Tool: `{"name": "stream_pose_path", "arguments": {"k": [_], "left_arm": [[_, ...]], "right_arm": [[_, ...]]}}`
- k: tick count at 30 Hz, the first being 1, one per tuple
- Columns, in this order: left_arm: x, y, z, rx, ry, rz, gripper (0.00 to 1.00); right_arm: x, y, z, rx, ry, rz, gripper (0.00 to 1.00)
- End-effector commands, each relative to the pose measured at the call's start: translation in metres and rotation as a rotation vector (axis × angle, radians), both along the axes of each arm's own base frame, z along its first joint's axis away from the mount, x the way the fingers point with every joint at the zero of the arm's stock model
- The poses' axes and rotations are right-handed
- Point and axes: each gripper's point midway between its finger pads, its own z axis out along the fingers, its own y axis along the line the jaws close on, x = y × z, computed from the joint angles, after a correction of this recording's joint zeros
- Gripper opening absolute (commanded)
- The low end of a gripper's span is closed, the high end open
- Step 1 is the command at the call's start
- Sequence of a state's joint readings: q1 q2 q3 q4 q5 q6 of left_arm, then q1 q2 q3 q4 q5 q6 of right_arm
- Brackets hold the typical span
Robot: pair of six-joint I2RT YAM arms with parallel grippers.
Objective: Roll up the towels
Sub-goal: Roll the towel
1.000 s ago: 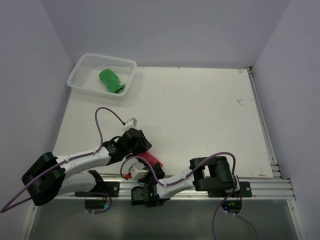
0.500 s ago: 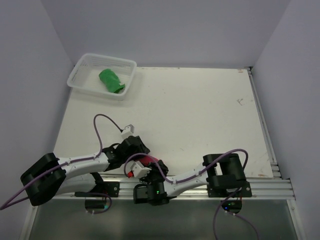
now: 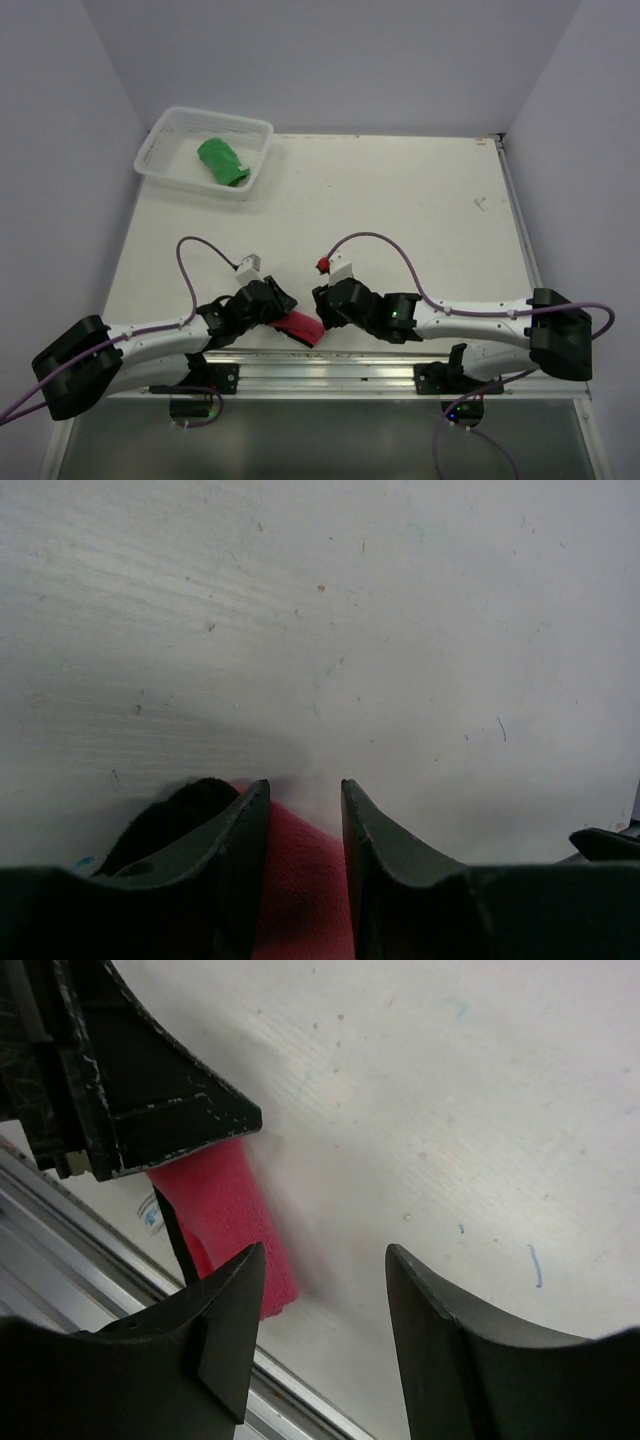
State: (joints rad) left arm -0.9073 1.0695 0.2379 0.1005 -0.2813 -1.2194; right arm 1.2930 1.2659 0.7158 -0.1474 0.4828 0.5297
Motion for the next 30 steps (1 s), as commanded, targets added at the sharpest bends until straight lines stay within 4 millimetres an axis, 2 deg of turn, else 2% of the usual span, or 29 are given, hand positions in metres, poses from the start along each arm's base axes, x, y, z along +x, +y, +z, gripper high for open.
{"name": "stream_pose_path", "arguments": {"k": [1, 4, 5, 8, 14, 17, 23, 26, 30], "left_arm": [[-0.023, 0.039, -0.042, 0.174, 0.087, 0.017, 0.40], [-0.025, 0.040, -0.045, 0.173, 0.090, 0.020, 0.40], [-0.026, 0.041, -0.046, 0.174, 0.093, 0.022, 0.40], [-0.028, 0.043, -0.048, 0.176, 0.097, 0.022, 0.40], [-0.031, 0.045, -0.050, 0.183, 0.099, 0.025, 0.39], [-0.028, 0.040, -0.047, 0.160, 0.083, 0.023, 0.39], [-0.029, 0.040, -0.051, 0.167, 0.092, 0.021, 0.39], [-0.029, 0.041, -0.052, 0.177, 0.089, 0.023, 0.39], [-0.030, 0.045, -0.055, 0.185, 0.083, 0.030, 0.39]], "right_arm": [[-0.029, 0.029, -0.015, 0.116, 0.220, 0.147, 0.55], [-0.038, 0.034, -0.034, 0.121, 0.300, 0.172, 0.55], [-0.039, 0.040, -0.032, 0.157, 0.307, 0.179, 0.55], [-0.047, 0.042, -0.046, 0.155, 0.356, 0.198, 0.54], [-0.050, 0.030, -0.079, 0.066, 0.377, 0.185, 0.53], [-0.050, 0.027, -0.087, 0.041, 0.370, 0.186, 0.52], [-0.052, 0.030, -0.079, 0.038, 0.325, 0.222, 0.55], [-0.060, 0.036, -0.066, 0.082, 0.357, 0.258, 0.58], [-0.060, 0.044, -0.045, 0.143, 0.391, 0.266, 0.62]]}}
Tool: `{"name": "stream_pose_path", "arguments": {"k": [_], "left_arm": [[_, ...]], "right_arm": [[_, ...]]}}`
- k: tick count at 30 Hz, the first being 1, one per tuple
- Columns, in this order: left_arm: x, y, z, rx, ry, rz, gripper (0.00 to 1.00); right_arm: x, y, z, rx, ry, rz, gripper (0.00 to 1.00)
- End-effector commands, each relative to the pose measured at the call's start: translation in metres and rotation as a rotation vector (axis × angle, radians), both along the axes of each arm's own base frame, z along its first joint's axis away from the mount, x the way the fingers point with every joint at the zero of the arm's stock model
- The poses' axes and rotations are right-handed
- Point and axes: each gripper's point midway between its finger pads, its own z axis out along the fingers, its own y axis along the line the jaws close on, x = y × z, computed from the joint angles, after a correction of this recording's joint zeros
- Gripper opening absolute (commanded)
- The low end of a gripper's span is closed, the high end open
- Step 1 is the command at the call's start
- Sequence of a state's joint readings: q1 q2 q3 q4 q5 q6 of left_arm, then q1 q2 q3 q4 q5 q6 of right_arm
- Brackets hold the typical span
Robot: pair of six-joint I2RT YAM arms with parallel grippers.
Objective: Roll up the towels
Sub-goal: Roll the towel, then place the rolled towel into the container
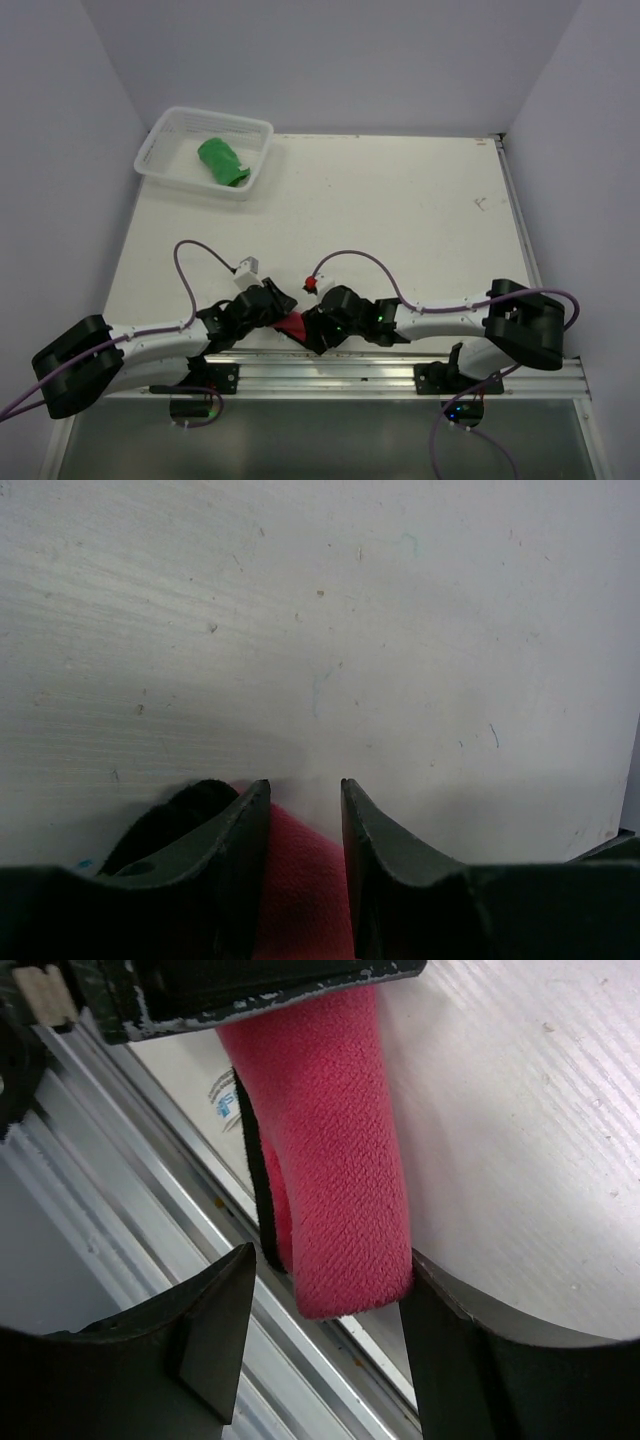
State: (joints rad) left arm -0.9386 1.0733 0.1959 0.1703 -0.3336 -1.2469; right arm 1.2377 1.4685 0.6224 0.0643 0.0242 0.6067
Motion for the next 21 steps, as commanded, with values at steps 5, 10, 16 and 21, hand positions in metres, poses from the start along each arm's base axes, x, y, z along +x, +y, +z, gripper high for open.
{"name": "stream_pose_path", "arguments": {"k": [5, 10, 16, 21], "left_arm": [[-0.029, 0.046, -0.053, 0.207, 0.107, 0.001, 0.39], [-0.029, 0.049, -0.054, 0.220, 0.109, 0.010, 0.39], [-0.031, 0.052, -0.055, 0.224, 0.110, 0.013, 0.39], [-0.028, 0.049, -0.053, 0.226, 0.112, 0.014, 0.40]], "right_arm": [[0.007, 0.017, 0.037, 0.134, 0.104, 0.001, 0.60], [0.006, 0.018, 0.031, 0.146, 0.168, 0.021, 0.58], [0.010, 0.015, 0.025, 0.132, 0.157, 0.031, 0.40], [0.019, 0.004, 0.020, 0.040, -0.028, 0.027, 0.16]]}}
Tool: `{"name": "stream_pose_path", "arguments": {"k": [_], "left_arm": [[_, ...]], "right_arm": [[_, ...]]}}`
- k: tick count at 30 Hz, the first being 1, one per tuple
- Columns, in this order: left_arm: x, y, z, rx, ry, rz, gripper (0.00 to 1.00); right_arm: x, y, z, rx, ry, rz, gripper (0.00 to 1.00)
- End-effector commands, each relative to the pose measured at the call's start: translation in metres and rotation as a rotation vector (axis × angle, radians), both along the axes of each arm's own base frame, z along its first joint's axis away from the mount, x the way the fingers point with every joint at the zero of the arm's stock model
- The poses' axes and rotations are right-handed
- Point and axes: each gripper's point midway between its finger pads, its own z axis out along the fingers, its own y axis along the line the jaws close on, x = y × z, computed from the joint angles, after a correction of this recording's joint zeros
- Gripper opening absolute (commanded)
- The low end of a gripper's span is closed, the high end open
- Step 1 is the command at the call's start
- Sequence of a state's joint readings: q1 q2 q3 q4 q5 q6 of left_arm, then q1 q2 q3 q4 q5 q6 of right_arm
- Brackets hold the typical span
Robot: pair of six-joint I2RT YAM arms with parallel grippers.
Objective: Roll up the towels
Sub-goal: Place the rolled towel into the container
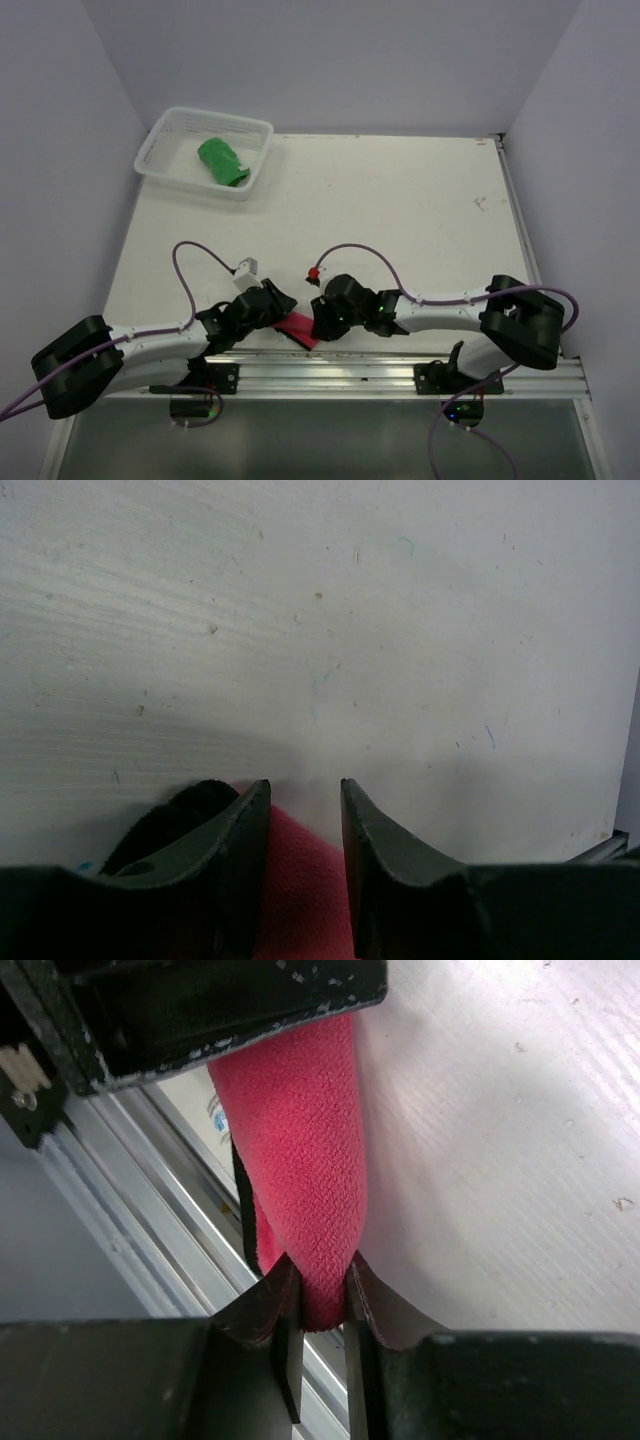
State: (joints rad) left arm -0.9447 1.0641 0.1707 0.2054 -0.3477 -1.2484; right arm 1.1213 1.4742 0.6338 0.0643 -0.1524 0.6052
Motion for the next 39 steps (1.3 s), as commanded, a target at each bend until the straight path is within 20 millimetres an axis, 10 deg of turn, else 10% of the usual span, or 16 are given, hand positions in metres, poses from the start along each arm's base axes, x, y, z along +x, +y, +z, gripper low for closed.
{"name": "stream_pose_path", "arguments": {"k": [1, 7, 14, 23, 39], "left_arm": [[-0.028, 0.047, -0.052, 0.237, 0.136, 0.012, 0.40], [-0.027, 0.040, -0.040, 0.246, 0.172, 0.011, 0.45], [-0.012, 0.023, 0.019, 0.241, 0.166, 0.032, 0.82], [-0.014, 0.044, 0.077, 0.316, 0.169, 0.072, 0.89], [-0.020, 0.013, 0.036, 0.271, 0.281, 0.012, 0.92]], "right_arm": [[-0.004, 0.002, 0.009, -0.064, -0.197, 0.069, 0.12], [0.001, -0.012, 0.005, -0.271, -0.524, -0.006, 0.00], [0.017, -0.016, 0.031, -0.402, -0.824, -0.183, 0.00], [0.019, -0.004, 0.018, -0.463, -0.948, -0.266, 0.00], [0.003, 0.019, 0.015, -0.407, -0.972, -0.211, 0.00]]}}
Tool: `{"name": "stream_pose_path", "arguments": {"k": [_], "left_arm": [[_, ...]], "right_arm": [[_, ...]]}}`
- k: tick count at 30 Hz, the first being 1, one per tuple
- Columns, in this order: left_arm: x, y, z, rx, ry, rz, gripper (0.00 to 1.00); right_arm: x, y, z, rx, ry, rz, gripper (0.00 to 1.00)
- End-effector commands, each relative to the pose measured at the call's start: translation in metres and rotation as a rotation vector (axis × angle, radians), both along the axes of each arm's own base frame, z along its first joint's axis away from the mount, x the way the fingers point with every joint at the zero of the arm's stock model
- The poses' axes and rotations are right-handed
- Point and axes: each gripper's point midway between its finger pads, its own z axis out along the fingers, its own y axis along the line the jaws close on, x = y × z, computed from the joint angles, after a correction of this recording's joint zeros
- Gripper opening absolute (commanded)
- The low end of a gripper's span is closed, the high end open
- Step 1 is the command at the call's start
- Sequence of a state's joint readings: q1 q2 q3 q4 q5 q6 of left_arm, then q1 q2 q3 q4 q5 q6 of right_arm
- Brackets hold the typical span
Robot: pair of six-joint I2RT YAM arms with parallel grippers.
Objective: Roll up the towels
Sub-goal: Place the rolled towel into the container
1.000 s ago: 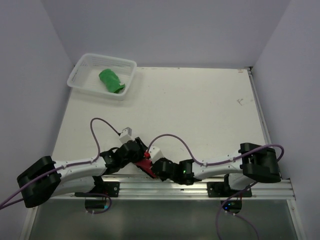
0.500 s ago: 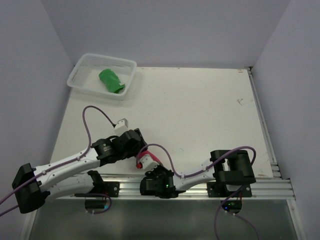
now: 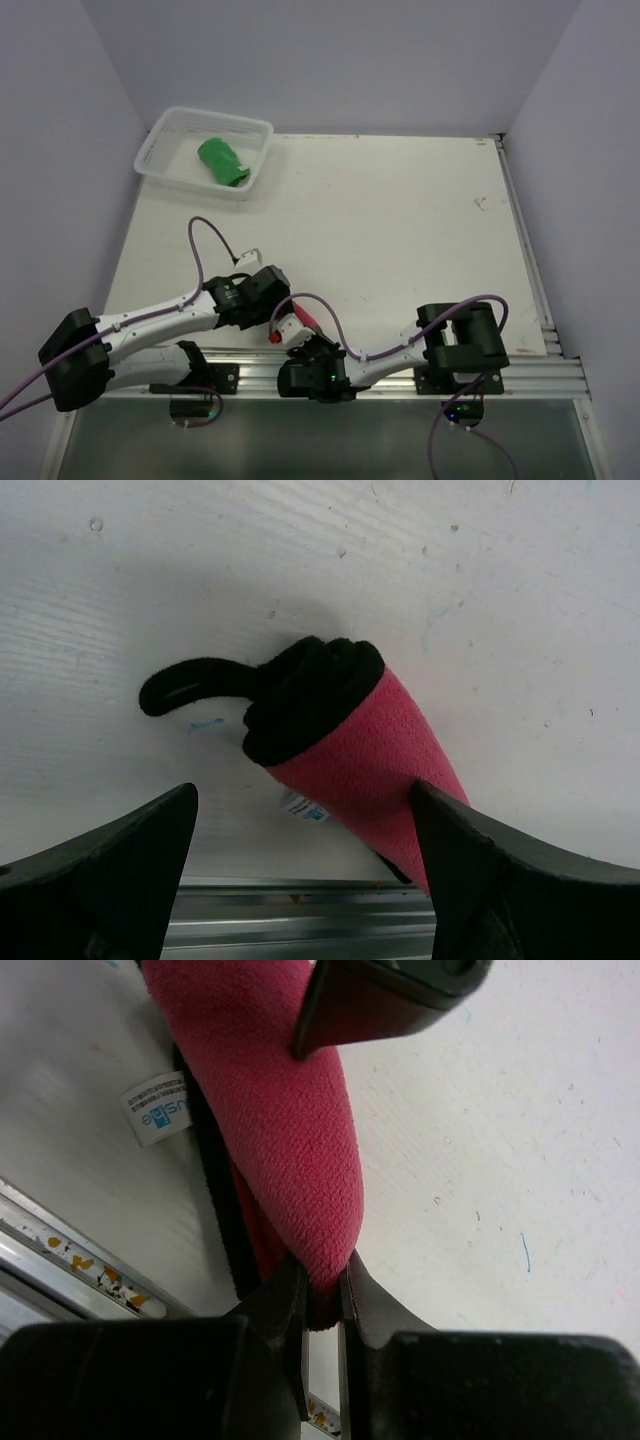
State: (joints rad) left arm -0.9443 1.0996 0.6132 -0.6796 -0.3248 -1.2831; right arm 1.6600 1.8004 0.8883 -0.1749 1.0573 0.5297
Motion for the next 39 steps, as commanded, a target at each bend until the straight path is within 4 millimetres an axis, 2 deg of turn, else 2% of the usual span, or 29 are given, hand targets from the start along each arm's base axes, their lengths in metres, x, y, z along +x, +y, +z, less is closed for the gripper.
{"name": "stream_pose_path", "arguments": {"k": [1, 9, 19, 27, 28, 30, 33, 34, 36, 37, 39], "left_arm": [[0.012, -0.023, 0.004, -0.079, -0.021, 0.012, 0.92], [0.018, -0.033, -0.001, -0.126, -0.026, 0.049, 0.92], [0.000, -0.019, -0.045, -0.029, 0.079, 0.048, 0.91], [0.019, -0.029, -0.035, -0.010, 0.019, 0.045, 0.89], [0.019, -0.028, -0.040, 0.007, 0.029, 0.036, 0.89], [0.018, -0.033, -0.043, 0.007, 0.039, 0.016, 0.86], [0.008, -0.031, -0.060, 0.050, 0.090, -0.011, 0.80], [0.006, -0.031, -0.062, 0.057, 0.097, -0.016, 0.74], [-0.003, -0.028, -0.069, 0.077, 0.113, -0.033, 0.68], [-0.006, -0.027, -0.071, 0.081, 0.120, -0.039, 0.57], [-0.012, -0.025, -0.075, 0.090, 0.129, -0.054, 0.48]], "right_arm": [[-0.004, 0.019, 0.012, 0.078, -0.045, -0.003, 0.00], [-0.014, 0.026, 0.009, 0.075, -0.052, 0.031, 0.00], [-0.017, 0.030, 0.013, 0.109, -0.045, 0.053, 0.00], [-0.029, 0.040, 0.009, 0.108, -0.026, 0.109, 0.00], [-0.030, 0.041, 0.008, 0.107, -0.025, 0.112, 0.00], [-0.031, 0.042, 0.009, 0.110, -0.021, 0.116, 0.00], [-0.031, 0.042, 0.010, 0.116, -0.019, 0.112, 0.00], [-0.031, 0.042, 0.010, 0.117, -0.019, 0.110, 0.00], [-0.029, 0.041, 0.012, 0.123, -0.025, 0.097, 0.00], [-0.029, 0.040, 0.013, 0.121, -0.029, 0.093, 0.00], [-0.025, 0.035, 0.015, 0.114, -0.049, 0.068, 0.00]]}}
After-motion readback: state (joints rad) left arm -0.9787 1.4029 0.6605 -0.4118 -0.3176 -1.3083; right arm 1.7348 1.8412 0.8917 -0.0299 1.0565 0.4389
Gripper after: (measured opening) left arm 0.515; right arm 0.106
